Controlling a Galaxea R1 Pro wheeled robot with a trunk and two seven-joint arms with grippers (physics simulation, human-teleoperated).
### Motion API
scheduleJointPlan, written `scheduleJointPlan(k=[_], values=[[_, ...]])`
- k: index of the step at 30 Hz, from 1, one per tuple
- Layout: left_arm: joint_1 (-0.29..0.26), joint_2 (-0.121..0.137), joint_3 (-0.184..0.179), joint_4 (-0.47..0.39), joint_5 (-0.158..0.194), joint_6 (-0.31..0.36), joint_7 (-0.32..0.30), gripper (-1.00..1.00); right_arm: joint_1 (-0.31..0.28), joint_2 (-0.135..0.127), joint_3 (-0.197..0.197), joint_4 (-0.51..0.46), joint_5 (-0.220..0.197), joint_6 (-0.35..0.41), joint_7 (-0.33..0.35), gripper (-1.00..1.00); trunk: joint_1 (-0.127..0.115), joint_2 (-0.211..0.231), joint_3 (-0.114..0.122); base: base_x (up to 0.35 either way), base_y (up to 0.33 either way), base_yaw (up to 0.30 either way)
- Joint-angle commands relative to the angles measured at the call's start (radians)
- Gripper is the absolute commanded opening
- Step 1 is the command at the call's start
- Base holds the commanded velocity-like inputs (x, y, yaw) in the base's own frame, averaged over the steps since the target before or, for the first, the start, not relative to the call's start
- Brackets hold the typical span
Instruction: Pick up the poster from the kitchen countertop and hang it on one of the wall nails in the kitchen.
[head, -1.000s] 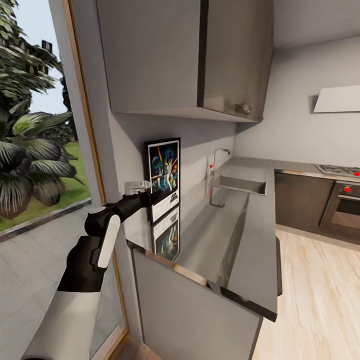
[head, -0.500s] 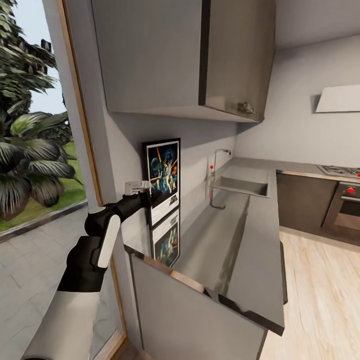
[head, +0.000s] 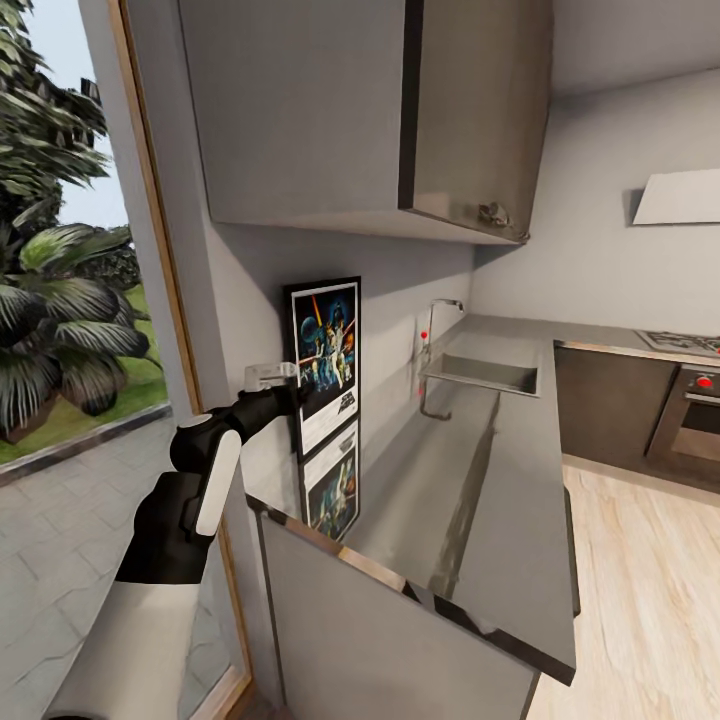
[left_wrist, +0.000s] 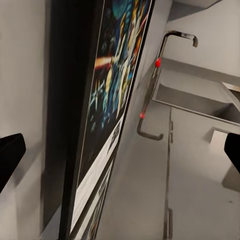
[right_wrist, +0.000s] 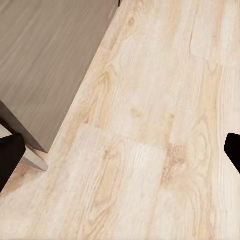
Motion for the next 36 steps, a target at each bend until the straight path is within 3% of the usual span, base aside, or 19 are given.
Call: scheduleJointPlan(k=[1,36], values=[[-0.001,-0.001,0.001,-0.001,0.002,0.005,-0.001,1.00,0.000,0.000,-0.001,-0.001,0.002,-0.001,0.000,1.00,0.000,-0.001,-0.001,0.019,0.000,0.000],[-0.001,0.001,0.001,0.002,0.002,0.006,-0.001,1.00,0.000,0.001,-0.001,0.020,0.001,-0.001,0.000,1.00,0.000,-0.001,-0.001,0.080,0.018,0.000]])
